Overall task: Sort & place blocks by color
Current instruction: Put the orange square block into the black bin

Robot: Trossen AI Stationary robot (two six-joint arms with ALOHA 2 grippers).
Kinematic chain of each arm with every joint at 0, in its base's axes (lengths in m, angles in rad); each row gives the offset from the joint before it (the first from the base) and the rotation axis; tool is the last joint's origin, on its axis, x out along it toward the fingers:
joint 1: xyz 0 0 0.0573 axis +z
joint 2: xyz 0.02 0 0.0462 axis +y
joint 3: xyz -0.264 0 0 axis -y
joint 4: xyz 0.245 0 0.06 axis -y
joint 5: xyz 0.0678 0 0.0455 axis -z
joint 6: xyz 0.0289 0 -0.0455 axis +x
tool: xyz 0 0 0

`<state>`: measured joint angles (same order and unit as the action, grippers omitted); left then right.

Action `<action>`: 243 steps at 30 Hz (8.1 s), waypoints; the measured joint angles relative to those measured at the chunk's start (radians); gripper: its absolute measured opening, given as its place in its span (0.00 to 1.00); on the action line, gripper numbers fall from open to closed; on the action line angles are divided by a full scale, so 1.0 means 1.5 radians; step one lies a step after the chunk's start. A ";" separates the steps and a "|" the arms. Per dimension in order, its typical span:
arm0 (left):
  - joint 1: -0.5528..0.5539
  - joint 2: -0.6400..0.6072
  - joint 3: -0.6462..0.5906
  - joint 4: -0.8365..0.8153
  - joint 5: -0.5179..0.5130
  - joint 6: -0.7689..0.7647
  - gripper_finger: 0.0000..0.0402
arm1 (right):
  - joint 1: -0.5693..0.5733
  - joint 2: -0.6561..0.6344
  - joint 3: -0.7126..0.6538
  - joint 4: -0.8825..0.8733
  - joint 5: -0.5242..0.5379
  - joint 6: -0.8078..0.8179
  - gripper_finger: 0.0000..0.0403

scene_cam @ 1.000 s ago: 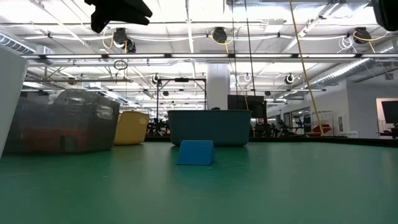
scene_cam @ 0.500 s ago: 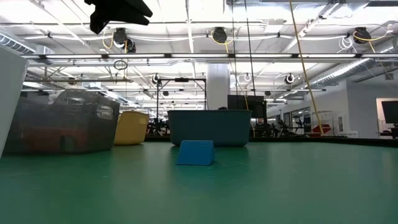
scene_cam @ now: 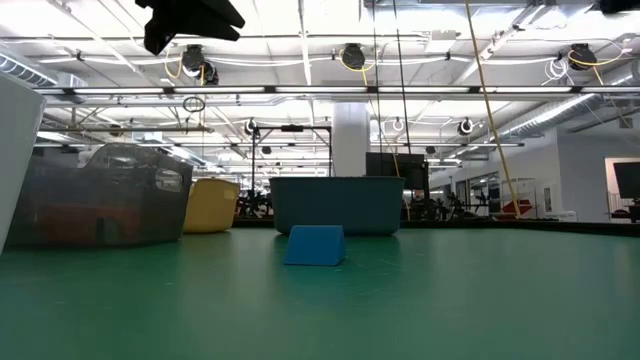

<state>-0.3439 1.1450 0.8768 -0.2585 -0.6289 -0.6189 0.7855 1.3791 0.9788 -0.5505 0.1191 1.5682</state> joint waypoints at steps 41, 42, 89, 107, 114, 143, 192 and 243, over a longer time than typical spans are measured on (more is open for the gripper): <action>-0.053 0.063 -0.001 0.017 -0.021 0.011 0.23 | 0.028 0.021 -0.180 0.190 -0.274 0.168 0.62; -0.051 0.063 -0.001 0.017 -0.023 0.011 0.23 | 0.028 0.020 -0.180 0.189 -0.273 0.168 0.63; -0.046 0.063 0.000 -0.001 -0.027 0.014 0.23 | 0.057 0.079 -0.177 0.059 -0.265 0.203 0.33; -0.046 0.063 0.000 -0.001 -0.030 0.004 0.23 | 0.016 0.008 -0.181 0.058 -0.022 0.091 0.31; -0.046 0.103 0.000 0.015 -0.030 -0.068 0.23 | -0.032 -0.015 -0.181 0.097 0.238 -0.072 0.31; -0.095 0.291 0.000 0.529 -0.033 0.708 0.30 | -0.275 -0.014 -0.179 0.749 0.108 -0.654 0.31; -0.052 0.291 0.000 0.627 0.087 0.688 0.54 | -0.395 -0.021 -0.178 0.788 -0.101 -0.547 0.31; -0.004 0.329 0.000 0.697 0.182 0.753 0.36 | -0.414 -0.020 -0.179 0.832 -0.234 -0.518 0.44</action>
<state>-0.3499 1.6390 0.8775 0.7869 -0.3561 0.5099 0.1638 1.3487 0.7105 0.6970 -0.2325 0.7908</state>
